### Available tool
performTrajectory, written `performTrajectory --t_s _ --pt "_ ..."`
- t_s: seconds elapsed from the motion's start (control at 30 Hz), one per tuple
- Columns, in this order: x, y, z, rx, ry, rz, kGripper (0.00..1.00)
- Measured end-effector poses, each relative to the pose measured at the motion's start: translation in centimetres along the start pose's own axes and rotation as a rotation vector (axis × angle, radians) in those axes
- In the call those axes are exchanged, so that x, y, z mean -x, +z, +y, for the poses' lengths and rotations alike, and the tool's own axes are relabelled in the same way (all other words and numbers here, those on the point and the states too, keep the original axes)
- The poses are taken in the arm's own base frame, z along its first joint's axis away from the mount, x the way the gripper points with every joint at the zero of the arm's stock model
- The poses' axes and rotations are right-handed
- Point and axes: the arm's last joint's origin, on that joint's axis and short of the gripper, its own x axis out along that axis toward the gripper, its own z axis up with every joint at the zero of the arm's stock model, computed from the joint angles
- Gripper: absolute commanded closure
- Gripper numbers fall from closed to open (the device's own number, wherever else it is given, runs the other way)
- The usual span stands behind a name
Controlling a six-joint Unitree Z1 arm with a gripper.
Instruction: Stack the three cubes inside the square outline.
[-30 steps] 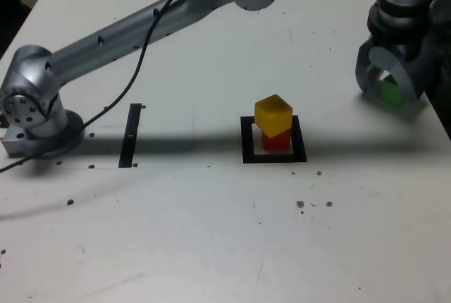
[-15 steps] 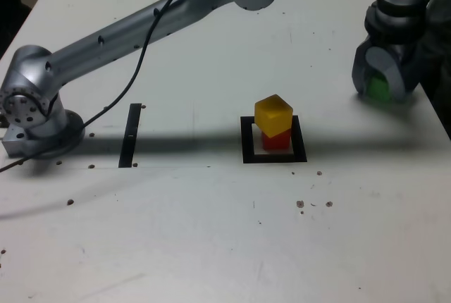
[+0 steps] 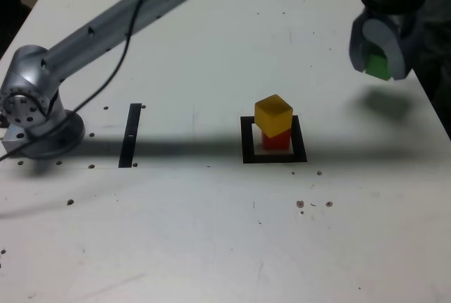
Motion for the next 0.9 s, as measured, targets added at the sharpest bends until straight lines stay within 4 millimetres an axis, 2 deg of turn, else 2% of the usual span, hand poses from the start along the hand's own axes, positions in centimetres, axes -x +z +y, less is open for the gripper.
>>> performTrajectory --t_s 0.27,0.47,0.67,0.9 --pt "3.3 -3.0 -2.2 0.154 -0.035 0.088 0.83" --pt "5.6 -4.7 -4.8 0.305 -0.033 0.108 0.83" --pt "7.7 -6.5 -8.5 0.432 -0.053 0.113 0.83" --pt "9.9 -9.7 -13.2 0.535 -0.07 0.164 0.83"
